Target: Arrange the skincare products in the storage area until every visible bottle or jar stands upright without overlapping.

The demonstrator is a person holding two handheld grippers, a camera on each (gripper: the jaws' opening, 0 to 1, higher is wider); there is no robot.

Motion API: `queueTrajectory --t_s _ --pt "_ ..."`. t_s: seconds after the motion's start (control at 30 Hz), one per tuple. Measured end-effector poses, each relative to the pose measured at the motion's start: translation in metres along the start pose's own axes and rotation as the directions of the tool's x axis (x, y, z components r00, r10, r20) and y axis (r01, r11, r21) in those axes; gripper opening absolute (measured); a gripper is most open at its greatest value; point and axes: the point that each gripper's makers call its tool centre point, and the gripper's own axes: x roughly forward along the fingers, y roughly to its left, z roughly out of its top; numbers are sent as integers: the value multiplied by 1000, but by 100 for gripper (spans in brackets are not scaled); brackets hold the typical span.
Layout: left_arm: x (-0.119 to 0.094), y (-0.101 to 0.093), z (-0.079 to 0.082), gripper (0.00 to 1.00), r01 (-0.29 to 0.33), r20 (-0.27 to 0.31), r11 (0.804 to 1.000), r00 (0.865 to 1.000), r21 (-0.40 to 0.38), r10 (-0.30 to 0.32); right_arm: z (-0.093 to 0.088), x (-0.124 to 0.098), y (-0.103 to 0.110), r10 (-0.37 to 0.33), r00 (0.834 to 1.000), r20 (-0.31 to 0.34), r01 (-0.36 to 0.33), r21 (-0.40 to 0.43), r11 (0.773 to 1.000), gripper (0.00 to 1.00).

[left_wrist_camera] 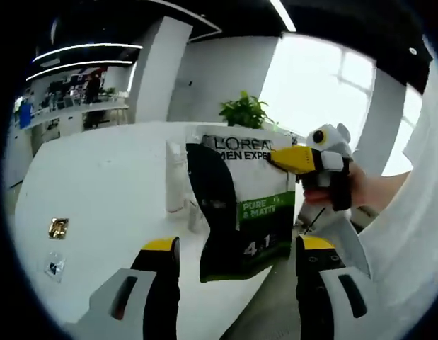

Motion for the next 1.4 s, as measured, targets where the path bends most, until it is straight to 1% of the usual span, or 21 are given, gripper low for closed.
queueTrajectory --t_s 0.07,0.1,0.2,0.27,0.33,0.37,0.4,0.53,0.6,0.67,0.7,0.8,0.9,0.93,0.97,1.03,1.1,1.13,1.23,1.33,1.4 --pt "-1 -5 6 61 62 17 998 998 -18 -62 4 -2 9 57 998 3 -58 32 998 1" --pt "-1 -10 7 62 108 12 994 994 -23 -108 6 -3 15 93 996 4 -93 48 994 1" --pt "1 -18 7 60 167 -20 986 986 -4 -168 9 -4 25 157 988 -9 -156 66 986 1" --pt "2 -27 9 53 219 -29 976 975 -2 -219 11 -2 30 179 984 -14 -177 72 981 1" --pt "1 -38 10 41 287 -29 957 957 -35 -288 14 -1 31 187 982 -9 -186 84 979 1" --pt "1 -38 10 33 292 -23 955 956 -44 -293 15 0 31 193 981 -6 -191 95 977 1" --pt "2 -35 11 27 281 -14 959 959 -42 -282 15 0 31 197 980 -6 -195 105 975 1" --pt "0 -35 11 20 290 7 953 957 -84 -291 18 -2 26 182 983 7 -181 106 978 1" --pt "-3 -37 12 9 302 25 948 953 -97 -301 19 -4 22 174 985 12 -174 110 979 1" --pt "-6 -43 20 0 337 88 932 941 -134 -328 20 -4 21 166 986 17 -167 96 981 1" --pt "-7 -45 21 0 346 105 923 938 -168 -332 20 -3 22 168 986 19 -169 93 981 1" --pt "-7 -46 17 0 347 118 918 937 -193 -330 20 0 21 155 988 24 -157 68 985 1" --pt "-8 -48 18 0 364 157 896 930 -255 -334 22 4 20 131 990 52 -129 -37 991 4" --pt "-9 -48 19 0 365 167 894 929 -260 -331 24 3 19 141 988 66 -137 -60 989 5" --pt "-11 -49 22 0 372 194 890 924 -264 -329 20 3 25 156 986 58 -154 -46 987 6" --pt "-15 -50 30 0 388 240 875 914 -290 -327 13 5 28 167 985 43 -167 -5 986 13" --pt "-18 -48 38 0 397 277 865 907 -306 -318 3 6 25 149 988 30 -149 11 989 22" --pt "-19 -47 41 0 400 292 860 904 -316 -313 -1 7 24 142 990 26 -143 23 989 23" --pt "-21 -38 49 0 379 319 861 907 -339 -274 -8 6 27 150 988 32 -151 49 987 18" --pt "-22 -33 53 0 380 332 851 906 -362 -263 -14 7 29 142 989 33 -144 74 987 18" --pt "-22 -31 56 0 386 340 841 904 -380 -262 -17 7 26 124 991 41 -127 83 988 14"
